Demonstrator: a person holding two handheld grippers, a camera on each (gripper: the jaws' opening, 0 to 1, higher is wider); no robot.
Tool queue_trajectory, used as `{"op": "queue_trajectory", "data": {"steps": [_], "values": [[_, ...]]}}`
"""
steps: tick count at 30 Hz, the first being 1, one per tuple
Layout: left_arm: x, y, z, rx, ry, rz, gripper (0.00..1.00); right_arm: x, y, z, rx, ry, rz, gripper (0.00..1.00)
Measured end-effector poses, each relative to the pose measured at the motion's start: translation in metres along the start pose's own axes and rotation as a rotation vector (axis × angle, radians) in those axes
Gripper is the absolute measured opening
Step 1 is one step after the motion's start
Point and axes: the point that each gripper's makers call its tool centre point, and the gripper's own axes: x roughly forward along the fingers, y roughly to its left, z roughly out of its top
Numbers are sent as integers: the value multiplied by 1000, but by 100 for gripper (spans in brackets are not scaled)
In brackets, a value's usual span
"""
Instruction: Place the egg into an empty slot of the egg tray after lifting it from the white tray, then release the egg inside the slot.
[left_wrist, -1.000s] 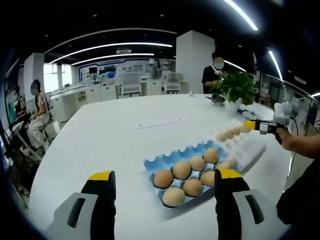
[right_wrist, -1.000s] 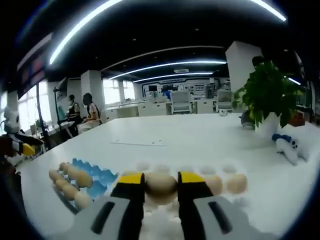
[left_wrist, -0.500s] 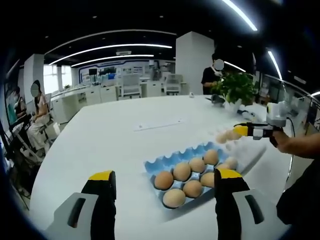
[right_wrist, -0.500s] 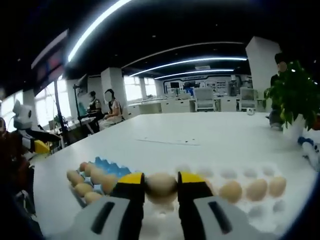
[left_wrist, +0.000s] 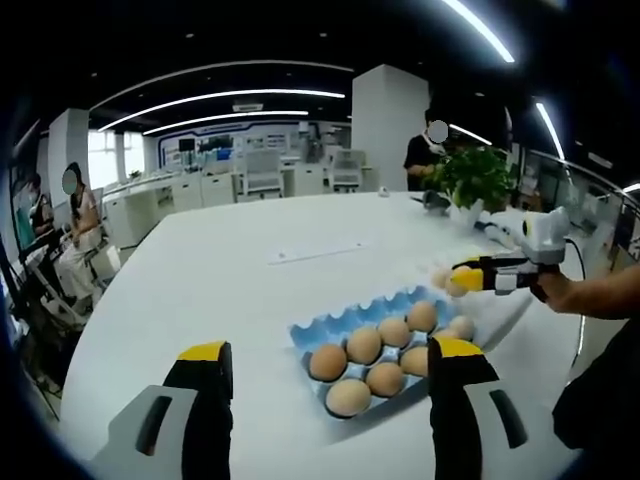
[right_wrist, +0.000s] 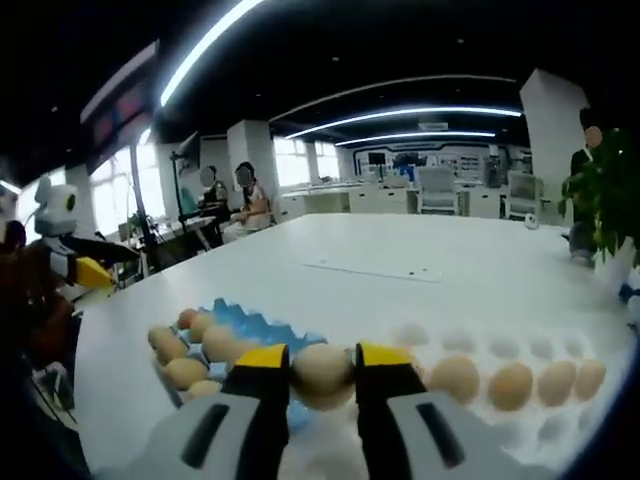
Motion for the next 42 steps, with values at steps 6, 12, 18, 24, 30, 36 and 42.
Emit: {"op": "queue_trajectory", "data": {"steps": [6,12,18,24,30,36,42], "values": [[2,-1,-1,-1,3,-3,80,5,1,-2,-5,11,7,25],[3,1,-2,7,10,-1,80,9,2,-6,-7,26,17,25],[4,1,0,0,5,-3,80,16,10,-7,-1,25,31,25],[3,3,0,-4,2,-2,80,19,16,-6,-23,28,42,25],[2,6,0,-12,-2,5,80,21,14,-8,-22,34,36,25],[1,7,-2,-12,0,11,80,24,17,-13,-20,46,46,25],[0,8,-3,-15,0,13,80,27,19,-20,-24,62,51,25]]}}
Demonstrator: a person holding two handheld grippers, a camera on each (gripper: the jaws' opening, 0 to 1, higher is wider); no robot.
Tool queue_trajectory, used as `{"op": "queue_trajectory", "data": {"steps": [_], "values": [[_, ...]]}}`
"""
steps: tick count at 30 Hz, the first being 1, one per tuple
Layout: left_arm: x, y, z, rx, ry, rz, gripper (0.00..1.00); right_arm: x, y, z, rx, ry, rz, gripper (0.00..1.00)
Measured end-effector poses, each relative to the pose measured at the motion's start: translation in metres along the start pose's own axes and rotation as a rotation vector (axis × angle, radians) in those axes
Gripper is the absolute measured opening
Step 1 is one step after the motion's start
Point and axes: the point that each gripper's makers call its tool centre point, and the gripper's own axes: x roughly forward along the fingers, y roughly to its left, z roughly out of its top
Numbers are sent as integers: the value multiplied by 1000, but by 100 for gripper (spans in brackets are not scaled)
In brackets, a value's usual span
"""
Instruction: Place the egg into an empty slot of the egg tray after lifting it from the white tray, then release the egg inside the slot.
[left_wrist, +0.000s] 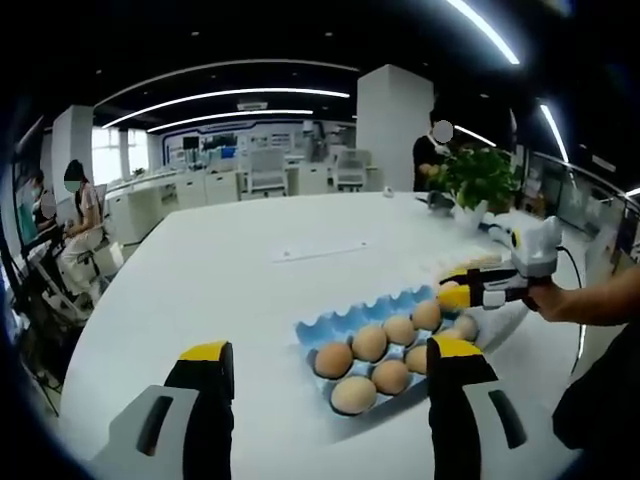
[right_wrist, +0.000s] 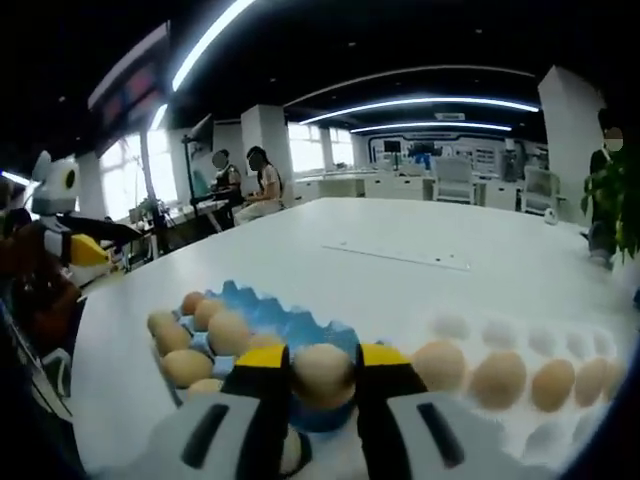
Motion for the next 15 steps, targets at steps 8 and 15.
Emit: {"op": "queue_trajectory", "data": {"steps": [8,15], "values": [[0,2,2,-5,-8,9,80,2,-3,-6,39,9,10,25],[1,0,2,-3,-7,5,80,2,-2,-16,45,33,19,25]]}}
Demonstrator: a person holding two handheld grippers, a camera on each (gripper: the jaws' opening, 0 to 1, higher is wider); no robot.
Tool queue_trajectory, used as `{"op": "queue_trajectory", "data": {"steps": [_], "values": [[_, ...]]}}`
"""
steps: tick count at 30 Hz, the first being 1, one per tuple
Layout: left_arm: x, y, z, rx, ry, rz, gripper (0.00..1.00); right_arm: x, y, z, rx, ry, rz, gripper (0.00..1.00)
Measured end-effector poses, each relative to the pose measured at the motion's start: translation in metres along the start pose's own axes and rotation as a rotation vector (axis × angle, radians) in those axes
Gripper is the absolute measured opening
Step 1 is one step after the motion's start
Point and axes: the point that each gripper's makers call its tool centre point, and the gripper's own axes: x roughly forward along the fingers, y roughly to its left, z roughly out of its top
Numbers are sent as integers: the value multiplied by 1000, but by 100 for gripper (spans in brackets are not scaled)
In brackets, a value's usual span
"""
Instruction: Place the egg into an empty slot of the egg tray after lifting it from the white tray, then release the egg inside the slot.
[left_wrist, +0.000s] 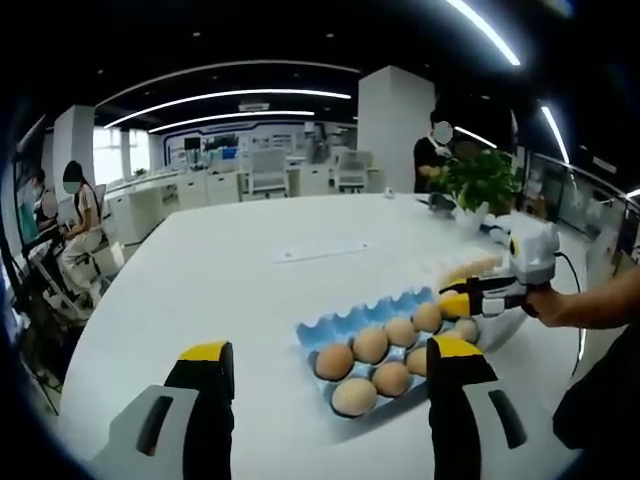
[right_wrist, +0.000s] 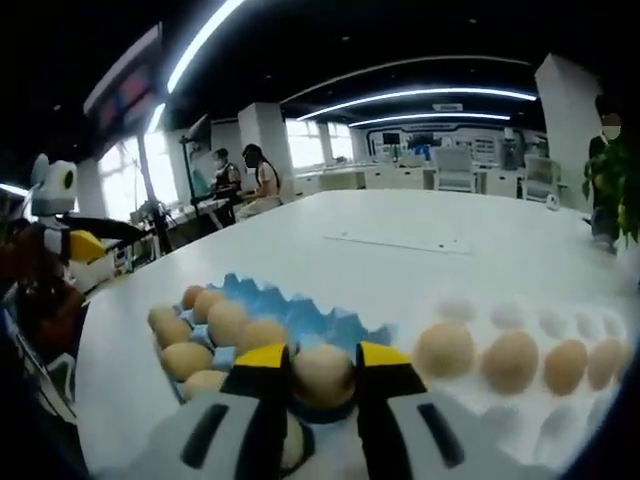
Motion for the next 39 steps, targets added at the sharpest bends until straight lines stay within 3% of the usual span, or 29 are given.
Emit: {"op": "queue_trajectory", "data": {"steps": [3,39], "values": [[0,0,1,1,-1,-2,80,1,-3,-7,38,9,11,25],[1,-3,3,13,-5,-8,79,1,4,-3,27,-15,68,27]]}}
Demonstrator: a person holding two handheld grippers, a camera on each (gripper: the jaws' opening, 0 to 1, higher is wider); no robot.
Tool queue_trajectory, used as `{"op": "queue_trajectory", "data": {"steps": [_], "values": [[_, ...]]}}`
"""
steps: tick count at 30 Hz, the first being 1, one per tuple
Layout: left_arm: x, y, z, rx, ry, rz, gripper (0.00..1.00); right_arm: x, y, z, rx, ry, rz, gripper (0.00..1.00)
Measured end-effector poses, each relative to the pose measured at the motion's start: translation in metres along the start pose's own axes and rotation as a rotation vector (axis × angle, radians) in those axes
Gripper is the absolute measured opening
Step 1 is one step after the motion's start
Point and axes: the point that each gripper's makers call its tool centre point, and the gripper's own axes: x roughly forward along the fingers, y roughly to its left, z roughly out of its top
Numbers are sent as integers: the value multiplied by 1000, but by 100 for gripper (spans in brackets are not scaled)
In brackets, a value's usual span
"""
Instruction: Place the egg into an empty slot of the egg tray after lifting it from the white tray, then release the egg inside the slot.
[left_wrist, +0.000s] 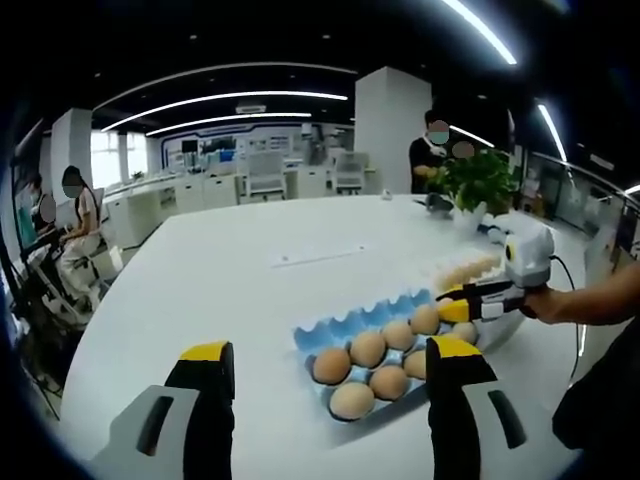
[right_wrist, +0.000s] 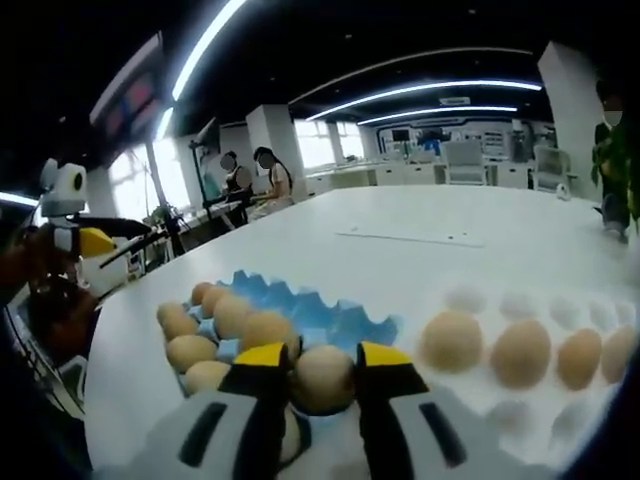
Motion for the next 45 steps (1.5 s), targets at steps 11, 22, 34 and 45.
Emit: {"op": "queue_trajectory", "data": {"steps": [11,22,34,45], "values": [[1,1,-5,-6,10,0,80,-24,-26,21,-100,-83,-113,38],[1,3,-5,-44,0,16,91,-32,-72,31,-58,-102,-243,39],[1,4,-7,-25,10,22,88,-12,-70,27,-222,-2,-240,33],[2,3,-6,-25,8,18,87,-8,-71,21,-190,76,-272,32]]}}
